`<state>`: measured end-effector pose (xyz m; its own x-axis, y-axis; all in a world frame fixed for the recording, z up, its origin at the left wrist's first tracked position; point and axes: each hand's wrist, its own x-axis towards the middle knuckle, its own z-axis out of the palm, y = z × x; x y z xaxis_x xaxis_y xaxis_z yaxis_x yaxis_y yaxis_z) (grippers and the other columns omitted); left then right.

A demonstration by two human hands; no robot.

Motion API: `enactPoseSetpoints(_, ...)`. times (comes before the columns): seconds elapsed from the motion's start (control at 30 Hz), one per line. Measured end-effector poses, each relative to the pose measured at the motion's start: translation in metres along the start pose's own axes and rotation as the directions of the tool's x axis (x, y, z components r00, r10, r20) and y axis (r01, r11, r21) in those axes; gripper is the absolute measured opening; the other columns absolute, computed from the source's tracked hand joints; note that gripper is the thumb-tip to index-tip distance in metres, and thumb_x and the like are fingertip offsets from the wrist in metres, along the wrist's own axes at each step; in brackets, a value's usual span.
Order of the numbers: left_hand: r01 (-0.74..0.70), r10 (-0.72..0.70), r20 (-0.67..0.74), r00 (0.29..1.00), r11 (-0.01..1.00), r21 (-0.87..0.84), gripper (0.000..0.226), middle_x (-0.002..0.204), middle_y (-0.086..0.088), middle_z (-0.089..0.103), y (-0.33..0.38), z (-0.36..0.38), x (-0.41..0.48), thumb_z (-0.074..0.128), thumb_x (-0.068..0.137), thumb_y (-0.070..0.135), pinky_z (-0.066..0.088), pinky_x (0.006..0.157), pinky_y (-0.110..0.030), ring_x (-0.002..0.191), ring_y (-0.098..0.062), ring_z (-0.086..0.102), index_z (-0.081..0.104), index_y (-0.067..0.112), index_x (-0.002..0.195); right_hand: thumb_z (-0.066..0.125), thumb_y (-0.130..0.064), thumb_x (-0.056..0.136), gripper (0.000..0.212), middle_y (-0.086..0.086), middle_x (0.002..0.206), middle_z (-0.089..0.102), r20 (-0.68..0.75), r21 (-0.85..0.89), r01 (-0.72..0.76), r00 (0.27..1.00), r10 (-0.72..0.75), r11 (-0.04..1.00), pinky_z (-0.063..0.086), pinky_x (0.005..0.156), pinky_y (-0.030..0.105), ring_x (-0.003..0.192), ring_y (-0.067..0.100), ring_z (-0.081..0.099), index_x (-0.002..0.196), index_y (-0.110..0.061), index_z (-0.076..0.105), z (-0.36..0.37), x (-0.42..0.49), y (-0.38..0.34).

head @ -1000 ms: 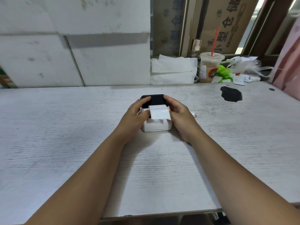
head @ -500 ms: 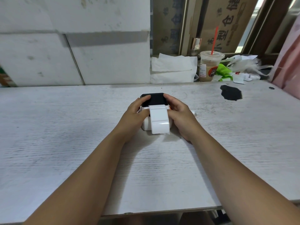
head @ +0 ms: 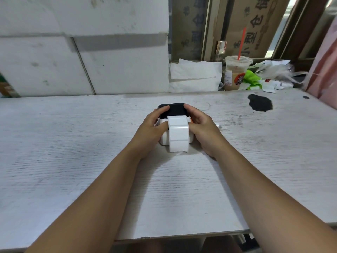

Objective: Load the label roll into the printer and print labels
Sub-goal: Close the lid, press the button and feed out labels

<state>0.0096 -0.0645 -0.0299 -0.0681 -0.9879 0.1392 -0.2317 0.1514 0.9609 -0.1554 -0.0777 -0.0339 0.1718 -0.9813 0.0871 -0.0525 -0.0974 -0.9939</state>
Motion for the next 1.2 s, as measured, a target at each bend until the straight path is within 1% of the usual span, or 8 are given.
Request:
enactPoseSetpoints(0.2, 0.005, -0.005, -0.003, 1.0, 1.0, -0.003, 0.043, 0.137, 0.017, 0.048, -0.0003, -0.0002, 0.0002, 0.055, 0.092, 0.02, 0.041, 0.089, -0.015, 0.123, -0.002, 0.048, 0.049, 0.037, 0.131, 0.061, -0.001, 0.084, 0.06, -0.005, 0.137, 0.057, -0.014, 0.011, 0.003, 1.0, -0.003, 1.0, 0.042, 0.11, 0.033, 0.126, 0.006, 0.053, 0.139, -0.02, 0.048, 0.0008, 0.0006, -0.0003)
enactPoseSetpoints(0.3, 0.005, -0.005, -0.004, 1.0, 1.0, -0.01, 0.043, 0.136, 0.017, 0.049, 0.0007, 0.0003, -0.0003, 0.056, 0.091, 0.02, 0.04, 0.093, -0.017, 0.123, -0.003, 0.048, 0.049, 0.036, 0.13, 0.061, -0.001, 0.084, 0.06, -0.005, 0.134, 0.059, -0.014, 0.017, 0.001, 1.0, -0.001, 1.0, 0.045, 0.105, 0.029, 0.122, 0.005, 0.056, 0.14, -0.018, 0.047, 0.0011, 0.0003, -0.0007)
enactPoseSetpoints(0.5, 0.007, -0.007, -0.001, 1.0, 1.0, 0.005, 0.044, 0.138, 0.013, 0.049, 0.0015, -0.0001, -0.0006, 0.056, 0.091, 0.02, 0.038, 0.101, -0.022, 0.125, -0.005, 0.047, 0.049, 0.035, 0.132, 0.062, -0.001, 0.084, 0.061, -0.016, 0.115, 0.063, -0.017, 0.034, -0.016, 1.0, 0.016, 0.999, 0.048, 0.093, 0.021, 0.105, -0.005, 0.06, 0.14, -0.018, 0.046, 0.0023, -0.0009, -0.0017)
enactPoseSetpoints(0.67, 0.017, -0.017, 0.002, 1.0, 1.0, 0.004, 0.044, 0.137, 0.011, 0.05, 0.0015, 0.0003, -0.0008, 0.057, 0.09, 0.02, 0.038, 0.103, -0.026, 0.124, -0.007, 0.049, 0.049, 0.035, 0.132, 0.062, -0.001, 0.083, 0.061, -0.005, 0.13, 0.062, -0.007, 0.035, -0.019, 1.0, 0.019, 0.999, 0.046, 0.105, 0.035, 0.119, 0.009, 0.059, 0.14, -0.018, 0.047, 0.0011, 0.0002, -0.0002)
enactPoseSetpoints(0.77, 0.019, -0.019, 0.004, 1.0, 1.0, 0.0, 0.045, 0.136, 0.01, 0.052, 0.0012, 0.0003, -0.0007, 0.058, 0.09, 0.021, 0.039, 0.102, -0.025, 0.124, -0.007, 0.05, 0.049, 0.035, 0.131, 0.062, -0.001, 0.083, 0.061, -0.004, 0.133, 0.061, -0.012, 0.038, -0.019, 1.0, 0.02, 0.999, 0.044, 0.108, 0.04, 0.122, 0.011, 0.058, 0.14, -0.019, 0.048, 0.0015, 0.0005, -0.0004)
enactPoseSetpoints(0.93, 0.002, -0.002, -0.001, 1.0, 1.0, 0.016, 0.044, 0.134, 0.014, 0.051, 0.0042, 0.0002, -0.0023, 0.056, 0.091, 0.018, 0.041, 0.09, -0.014, 0.121, -0.004, 0.049, 0.048, 0.035, 0.132, 0.064, -0.008, 0.084, 0.06, -0.006, 0.136, 0.059, -0.001, 0.004, -0.018, 1.0, 0.018, 1.0, 0.044, 0.108, 0.039, 0.124, 0.01, 0.056, 0.14, -0.022, 0.047, 0.0023, 0.0012, -0.0004)
enactPoseSetpoints(1.07, 0.002, -0.002, -0.004, 1.0, 1.0, 0.018, 0.045, 0.132, 0.015, 0.052, 0.0047, 0.0001, -0.0032, 0.056, 0.091, 0.017, 0.041, 0.093, -0.015, 0.122, -0.003, 0.049, 0.048, 0.034, 0.132, 0.064, -0.011, 0.087, 0.059, -0.006, 0.138, 0.055, -0.016, -0.038, -0.01, 1.0, 0.009, 0.999, 0.043, 0.106, 0.029, 0.125, 0.007, 0.052, 0.141, -0.024, 0.045, 0.0036, -0.0002, -0.0051)
enactPoseSetpoints(1.2, 0.002, -0.002, -0.008, 1.0, 1.0, 0.018, 0.046, 0.132, 0.016, 0.051, 0.0062, 0.0005, -0.0044, 0.056, 0.092, 0.017, 0.041, 0.088, -0.008, 0.122, -0.001, 0.048, 0.047, 0.033, 0.133, 0.067, -0.014, 0.083, 0.061, -0.006, 0.139, 0.055, -0.014, -0.044, -0.012, 1.0, 0.012, 0.999, 0.042, 0.109, 0.035, 0.127, 0.01, 0.052, 0.14, -0.024, 0.047, 0.0046, 0.0017, -0.0036)
